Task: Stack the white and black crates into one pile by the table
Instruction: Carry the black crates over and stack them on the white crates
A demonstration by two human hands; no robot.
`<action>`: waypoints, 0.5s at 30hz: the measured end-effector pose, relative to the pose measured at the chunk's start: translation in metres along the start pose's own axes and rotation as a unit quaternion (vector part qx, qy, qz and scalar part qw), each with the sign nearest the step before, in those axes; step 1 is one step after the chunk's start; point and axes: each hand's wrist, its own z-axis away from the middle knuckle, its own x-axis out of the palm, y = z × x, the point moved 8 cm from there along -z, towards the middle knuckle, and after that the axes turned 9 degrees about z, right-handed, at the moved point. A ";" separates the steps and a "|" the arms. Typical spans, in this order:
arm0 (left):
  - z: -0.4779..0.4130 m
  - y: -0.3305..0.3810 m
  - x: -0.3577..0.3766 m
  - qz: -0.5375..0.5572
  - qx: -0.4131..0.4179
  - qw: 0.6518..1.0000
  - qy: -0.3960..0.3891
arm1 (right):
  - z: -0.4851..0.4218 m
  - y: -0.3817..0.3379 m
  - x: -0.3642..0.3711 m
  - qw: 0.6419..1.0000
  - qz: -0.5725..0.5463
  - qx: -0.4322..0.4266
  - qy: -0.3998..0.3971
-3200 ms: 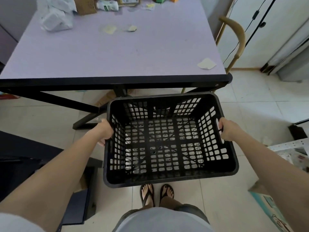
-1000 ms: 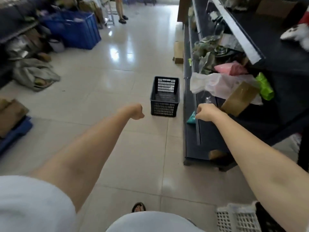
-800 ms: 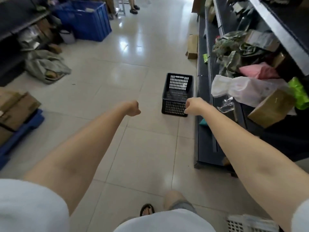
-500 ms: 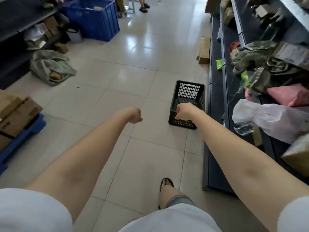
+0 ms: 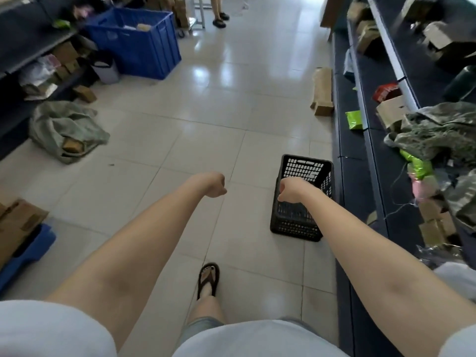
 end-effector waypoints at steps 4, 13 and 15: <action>-0.086 -0.002 -0.049 -0.051 0.052 0.997 -0.010 | -0.066 -0.001 -0.027 0.998 -0.050 0.045 0.007; -0.252 0.085 -0.121 -0.183 0.209 0.957 -0.078 | -0.145 0.062 -0.038 0.951 -0.210 0.222 -0.058; -0.284 0.120 -0.128 -0.203 0.246 0.944 -0.088 | -0.165 0.087 -0.036 0.934 -0.239 0.257 -0.066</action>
